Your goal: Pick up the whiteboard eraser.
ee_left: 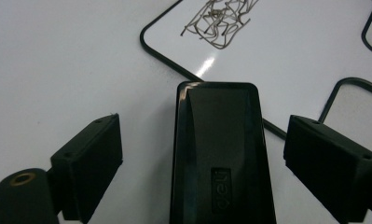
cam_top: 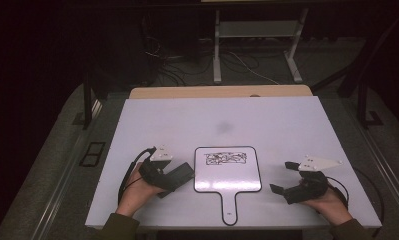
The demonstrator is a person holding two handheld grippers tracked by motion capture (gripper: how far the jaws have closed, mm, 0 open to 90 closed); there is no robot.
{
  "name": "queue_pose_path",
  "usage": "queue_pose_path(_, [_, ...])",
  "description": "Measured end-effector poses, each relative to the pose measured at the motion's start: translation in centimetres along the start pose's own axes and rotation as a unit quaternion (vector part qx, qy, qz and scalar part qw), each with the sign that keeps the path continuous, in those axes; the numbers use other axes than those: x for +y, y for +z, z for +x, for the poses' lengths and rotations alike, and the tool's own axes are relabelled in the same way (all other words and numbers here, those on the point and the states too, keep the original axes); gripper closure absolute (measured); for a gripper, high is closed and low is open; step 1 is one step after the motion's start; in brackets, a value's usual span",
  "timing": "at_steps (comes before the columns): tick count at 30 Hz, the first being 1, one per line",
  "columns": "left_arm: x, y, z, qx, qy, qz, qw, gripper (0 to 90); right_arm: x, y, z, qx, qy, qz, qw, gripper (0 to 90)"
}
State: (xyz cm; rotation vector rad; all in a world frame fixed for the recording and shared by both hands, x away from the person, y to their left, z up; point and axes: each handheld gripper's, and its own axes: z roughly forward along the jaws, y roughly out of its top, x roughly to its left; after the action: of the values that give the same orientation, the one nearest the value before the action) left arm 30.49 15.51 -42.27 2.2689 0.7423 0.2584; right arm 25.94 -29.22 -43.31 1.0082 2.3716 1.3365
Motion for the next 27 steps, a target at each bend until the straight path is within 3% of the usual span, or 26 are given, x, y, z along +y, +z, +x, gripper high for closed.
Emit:
queue_pose_path(8, [-0.1,0.39,-0.48,0.006,0.014,0.035,0.9993,14.6,-0.02,0.03,0.05,0.001,0.0,0.002,1.0,0.0])
queue_pose_path(27, [-0.57,0.57,-0.61,-0.011,0.002,0.072,0.9973,29.7,-0.06,0.11,0.1,0.002,-0.001,0.007,1.0,0.0])
